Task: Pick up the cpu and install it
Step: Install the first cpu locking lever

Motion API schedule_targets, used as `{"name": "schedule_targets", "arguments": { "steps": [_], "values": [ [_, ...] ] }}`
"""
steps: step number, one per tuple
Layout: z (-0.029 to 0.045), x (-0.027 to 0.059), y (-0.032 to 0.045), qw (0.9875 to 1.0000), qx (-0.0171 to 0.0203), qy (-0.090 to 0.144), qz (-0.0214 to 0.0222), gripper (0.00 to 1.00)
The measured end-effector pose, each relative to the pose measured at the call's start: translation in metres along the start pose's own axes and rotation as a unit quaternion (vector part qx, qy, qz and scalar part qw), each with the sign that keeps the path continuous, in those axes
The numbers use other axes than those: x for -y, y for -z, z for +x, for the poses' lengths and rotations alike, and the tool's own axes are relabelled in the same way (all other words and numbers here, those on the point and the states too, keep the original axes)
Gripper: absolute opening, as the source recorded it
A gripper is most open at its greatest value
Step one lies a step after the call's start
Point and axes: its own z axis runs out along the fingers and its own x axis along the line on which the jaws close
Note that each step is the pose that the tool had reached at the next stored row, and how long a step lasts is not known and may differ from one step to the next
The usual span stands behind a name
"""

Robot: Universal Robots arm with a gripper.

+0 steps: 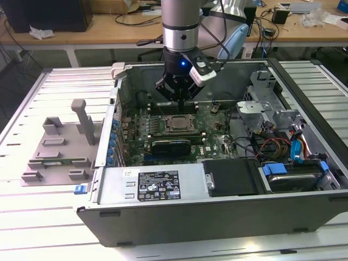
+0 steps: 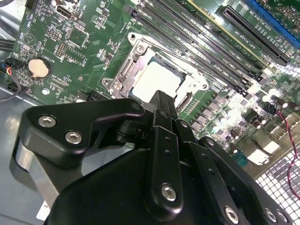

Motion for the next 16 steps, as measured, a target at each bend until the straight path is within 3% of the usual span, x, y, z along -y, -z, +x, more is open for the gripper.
{"name": "schedule_targets", "arguments": {
  "steps": [8, 13, 16],
  "values": [
    [0.0018, -0.0002, 0.0002, 1.0000, -0.0001, 0.000, 0.0001, 0.11],
    [0.0102, -0.0018, 0.0004, 1.0000, 0.0000, 0.000, 0.0000, 0.11],
    [0.0199, -0.0031, 0.0006, 1.0000, 0.0000, 0.000, 0.0000, 0.11]
  ]
}}
